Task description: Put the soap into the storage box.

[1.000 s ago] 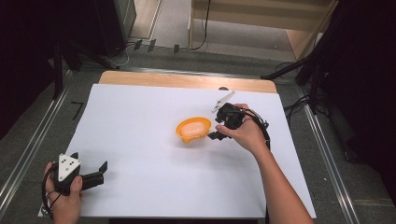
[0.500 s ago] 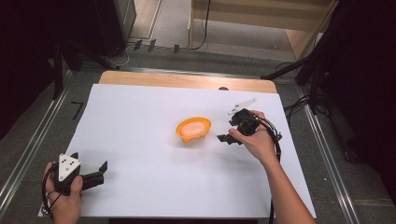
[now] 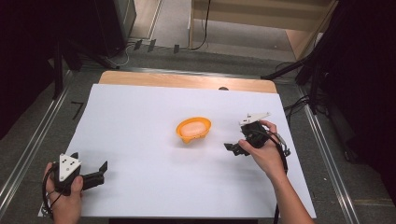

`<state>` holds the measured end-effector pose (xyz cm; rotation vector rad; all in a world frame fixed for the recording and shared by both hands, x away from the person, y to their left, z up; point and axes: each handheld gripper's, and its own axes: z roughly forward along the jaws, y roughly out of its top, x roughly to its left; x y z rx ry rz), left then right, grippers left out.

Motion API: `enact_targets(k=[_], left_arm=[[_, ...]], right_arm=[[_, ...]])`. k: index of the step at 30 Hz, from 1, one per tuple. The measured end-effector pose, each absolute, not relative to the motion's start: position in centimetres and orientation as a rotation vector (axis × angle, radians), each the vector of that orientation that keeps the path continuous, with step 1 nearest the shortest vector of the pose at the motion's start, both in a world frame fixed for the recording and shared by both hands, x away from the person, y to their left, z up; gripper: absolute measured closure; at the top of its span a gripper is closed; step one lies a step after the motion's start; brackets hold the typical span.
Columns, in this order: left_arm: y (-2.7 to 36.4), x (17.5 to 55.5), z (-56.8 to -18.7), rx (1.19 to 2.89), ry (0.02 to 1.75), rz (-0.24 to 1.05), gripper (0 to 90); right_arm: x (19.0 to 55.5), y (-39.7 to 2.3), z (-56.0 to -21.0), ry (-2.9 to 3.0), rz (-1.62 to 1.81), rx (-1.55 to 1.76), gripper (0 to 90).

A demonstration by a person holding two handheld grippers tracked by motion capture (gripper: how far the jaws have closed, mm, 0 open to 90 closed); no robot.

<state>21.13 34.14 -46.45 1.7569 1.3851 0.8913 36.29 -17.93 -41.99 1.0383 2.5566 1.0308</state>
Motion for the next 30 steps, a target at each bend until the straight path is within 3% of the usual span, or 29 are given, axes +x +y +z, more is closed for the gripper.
enact_targets(k=[30], left_arm=[[34.1,21.1,-46.4,1.763,1.387,0.899,0.0]], right_arm=[[30.3,-22.5,-45.5,2.401,1.216,1.129,0.0]])
